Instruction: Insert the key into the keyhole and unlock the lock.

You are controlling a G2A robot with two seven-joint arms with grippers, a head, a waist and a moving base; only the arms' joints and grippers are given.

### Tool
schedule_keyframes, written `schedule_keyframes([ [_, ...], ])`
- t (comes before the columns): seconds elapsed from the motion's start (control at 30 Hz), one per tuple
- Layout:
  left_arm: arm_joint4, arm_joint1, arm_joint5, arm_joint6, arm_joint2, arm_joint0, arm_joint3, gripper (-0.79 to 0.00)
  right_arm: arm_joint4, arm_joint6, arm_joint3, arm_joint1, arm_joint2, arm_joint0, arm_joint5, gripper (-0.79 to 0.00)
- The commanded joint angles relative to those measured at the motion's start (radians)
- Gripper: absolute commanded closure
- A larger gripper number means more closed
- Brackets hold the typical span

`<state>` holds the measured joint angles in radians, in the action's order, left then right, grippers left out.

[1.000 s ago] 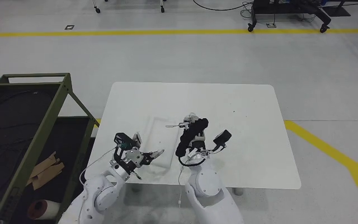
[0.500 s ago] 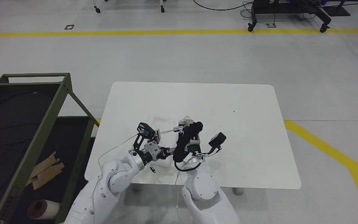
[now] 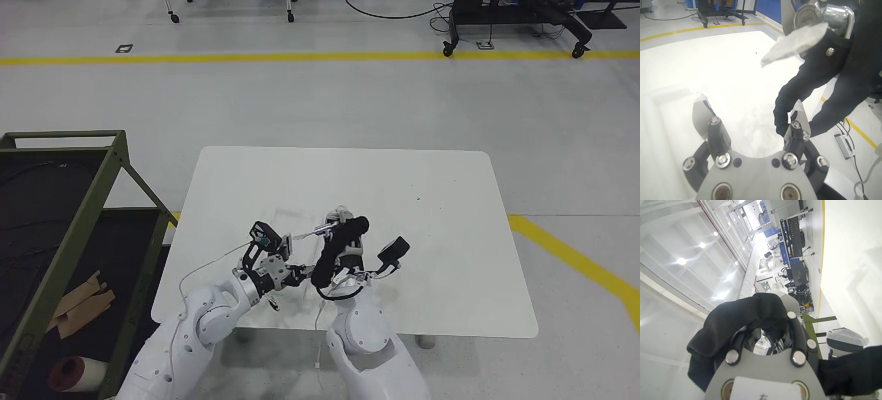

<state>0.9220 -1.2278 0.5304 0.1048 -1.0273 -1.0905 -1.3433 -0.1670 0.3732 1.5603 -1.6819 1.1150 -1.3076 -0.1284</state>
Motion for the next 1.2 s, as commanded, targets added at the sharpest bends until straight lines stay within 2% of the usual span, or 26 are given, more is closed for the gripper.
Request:
schedule_keyframes([
  [0.0, 0.005, 0.0, 0.01, -0.003, 0.001, -0.007, -0.006, -0.656, 0.001, 0.006, -0.006, -0.002, -0.003, 0.003, 0.001, 0.0],
  [0.17, 0.023, 0.001, 0.038, -0.014, 0.008, -0.022, -0.032, -0.625, 0.008, 0.021, -0.016, -0.007, -0.015, 0.007, 0.008, 0.0],
  [0.3, 0.023, -0.002, 0.044, -0.013, 0.015, -0.018, -0.041, -0.529, 0.017, 0.016, -0.013, -0.008, -0.024, -0.001, 0.011, 0.0],
  [0.43, 0.029, -0.007, 0.046, -0.014, 0.031, -0.006, -0.034, -0.4, 0.031, 0.013, 0.007, -0.009, -0.029, -0.02, 0.016, 0.0],
  [0.53, 0.031, -0.011, 0.039, -0.02, 0.041, 0.0, -0.027, -0.376, 0.033, 0.009, 0.014, -0.009, -0.029, -0.027, 0.02, 0.0],
  [0.67, 0.034, -0.016, 0.039, -0.028, 0.055, 0.002, -0.019, -0.277, 0.036, 0.01, 0.022, -0.01, -0.027, -0.034, 0.022, 0.0],
  [0.7, 0.036, -0.017, 0.04, -0.031, 0.057, 0.002, -0.018, -0.219, 0.038, 0.01, 0.023, -0.01, -0.026, -0.036, 0.022, 0.0],
  [0.77, 0.041, -0.018, 0.045, -0.036, 0.06, 0.002, -0.015, 0.0, 0.04, 0.011, 0.024, -0.01, -0.024, -0.038, 0.023, 0.0],
  [1.0, 0.057, -0.02, 0.057, -0.059, 0.062, -0.004, -0.013, 0.0, 0.055, 0.017, 0.028, -0.011, -0.018, -0.041, 0.024, 0.0],
  [1.1, 0.061, -0.02, 0.061, -0.064, 0.062, -0.011, -0.021, 0.0, 0.09, 0.046, 0.016, -0.012, -0.013, -0.033, -0.017, 0.0],
  [1.17, 0.064, -0.02, 0.064, -0.067, 0.064, -0.018, -0.023, 0.0, 0.152, 0.09, -0.012, -0.014, -0.014, -0.019, -0.079, 0.0],
])
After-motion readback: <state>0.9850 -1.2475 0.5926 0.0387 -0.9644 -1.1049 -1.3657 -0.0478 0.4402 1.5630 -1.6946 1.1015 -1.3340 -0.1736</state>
